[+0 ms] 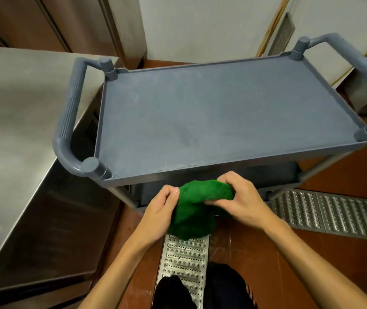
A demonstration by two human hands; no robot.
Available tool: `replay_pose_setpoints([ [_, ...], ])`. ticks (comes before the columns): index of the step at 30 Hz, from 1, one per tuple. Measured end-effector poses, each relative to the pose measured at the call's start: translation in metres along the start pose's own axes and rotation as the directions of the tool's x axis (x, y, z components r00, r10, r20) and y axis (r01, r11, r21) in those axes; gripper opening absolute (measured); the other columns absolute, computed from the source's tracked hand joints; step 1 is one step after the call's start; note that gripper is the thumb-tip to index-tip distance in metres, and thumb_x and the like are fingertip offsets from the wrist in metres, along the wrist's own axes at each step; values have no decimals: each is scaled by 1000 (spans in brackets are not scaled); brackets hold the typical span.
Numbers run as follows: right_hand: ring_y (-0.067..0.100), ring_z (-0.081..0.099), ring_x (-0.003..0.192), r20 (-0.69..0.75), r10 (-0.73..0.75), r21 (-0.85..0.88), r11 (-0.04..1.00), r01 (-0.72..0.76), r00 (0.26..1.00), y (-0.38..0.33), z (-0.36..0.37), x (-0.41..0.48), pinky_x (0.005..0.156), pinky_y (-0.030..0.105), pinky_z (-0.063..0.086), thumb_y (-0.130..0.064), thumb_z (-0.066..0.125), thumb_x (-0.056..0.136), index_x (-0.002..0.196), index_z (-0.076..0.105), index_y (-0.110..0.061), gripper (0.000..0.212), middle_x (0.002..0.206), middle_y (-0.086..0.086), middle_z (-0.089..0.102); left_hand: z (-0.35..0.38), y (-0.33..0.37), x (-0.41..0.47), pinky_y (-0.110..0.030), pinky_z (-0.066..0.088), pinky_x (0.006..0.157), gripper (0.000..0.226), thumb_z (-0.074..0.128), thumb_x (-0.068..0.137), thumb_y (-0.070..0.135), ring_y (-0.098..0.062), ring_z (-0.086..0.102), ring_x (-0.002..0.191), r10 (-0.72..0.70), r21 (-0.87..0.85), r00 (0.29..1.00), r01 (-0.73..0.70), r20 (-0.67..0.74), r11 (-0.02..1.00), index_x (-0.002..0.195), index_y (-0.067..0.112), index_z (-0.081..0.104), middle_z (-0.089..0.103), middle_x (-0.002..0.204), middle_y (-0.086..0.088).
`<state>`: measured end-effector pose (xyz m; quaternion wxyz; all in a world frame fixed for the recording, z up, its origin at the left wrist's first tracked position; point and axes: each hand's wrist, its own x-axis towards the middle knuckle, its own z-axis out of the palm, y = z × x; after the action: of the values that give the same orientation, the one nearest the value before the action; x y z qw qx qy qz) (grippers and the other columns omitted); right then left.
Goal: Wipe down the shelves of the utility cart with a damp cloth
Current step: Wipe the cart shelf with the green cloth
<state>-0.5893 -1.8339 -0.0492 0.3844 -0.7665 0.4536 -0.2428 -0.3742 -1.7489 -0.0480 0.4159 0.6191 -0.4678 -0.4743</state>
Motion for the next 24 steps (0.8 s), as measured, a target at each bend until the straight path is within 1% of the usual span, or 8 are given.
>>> replay_pose_setpoints([
  [4,3,67,84,-11,13,105,994,-12,1000,34,16,11,75,33,55,-45,83,72,96,61,-31,36,89,-15,70,12,-40,20,-24,46,68,42,63,89,53,-6,55,73,90,-21,996,-90,-22,996,93,13,53,57,77,8],
  [7,4,68,92,31,-45,160,986,39,999,63,35,17,82,32,55,-35,83,76,104,65,-30,34,98,-13,71,19,-78,37,-23,53,70,41,84,79,28,-9,65,82,147,-87,988,-143,46,986,102,13,53,68,88,2],
  [11,11,66,108,264,-102,298,954,20,959,105,55,26,92,29,54,-29,84,76,129,55,-33,61,116,-5,69,29,-126,63,-33,59,70,41,82,81,10,-20,70,82,276,-109,960,-269,51,957,110,19,54,73,94,-9],
  [13,14,68,105,288,-118,317,948,21,950,126,64,35,93,29,54,-34,83,75,135,50,-34,68,109,1,72,32,-150,75,-27,56,73,41,82,81,7,-16,70,82,358,-31,931,-356,73,934,111,18,55,72,94,-4],
  [16,7,69,99,147,-161,192,973,132,976,157,85,52,89,27,55,-39,79,74,126,61,-28,56,103,-6,74,40,-184,94,-20,52,74,37,80,81,6,-15,71,84,452,106,884,-465,122,879,109,17,59,72,93,2],
  [19,4,69,98,99,-253,142,961,238,962,186,109,62,86,28,57,-36,78,76,117,68,-27,44,104,-11,74,46,-218,111,-19,52,75,36,80,80,5,-10,72,89,522,148,850,-527,75,837,107,17,60,73,95,5],
  [21,8,70,98,93,-335,125,938,323,938,202,121,67,86,32,57,-37,79,77,114,70,-29,40,105,-7,74,49,-237,122,-27,56,76,37,82,79,9,-11,72,90,573,201,818,-569,47,797,107,18,61,73,97,5],
  [24,20,71,88,88,-421,26,907,420,903,217,134,77,81,48,55,-40,77,78,99,74,-25,26,94,2,74,55,-263,136,-39,58,79,37,82,76,19,-13,72,90,623,300,781,-604,42,738,108,21,63,73,98,4],
])
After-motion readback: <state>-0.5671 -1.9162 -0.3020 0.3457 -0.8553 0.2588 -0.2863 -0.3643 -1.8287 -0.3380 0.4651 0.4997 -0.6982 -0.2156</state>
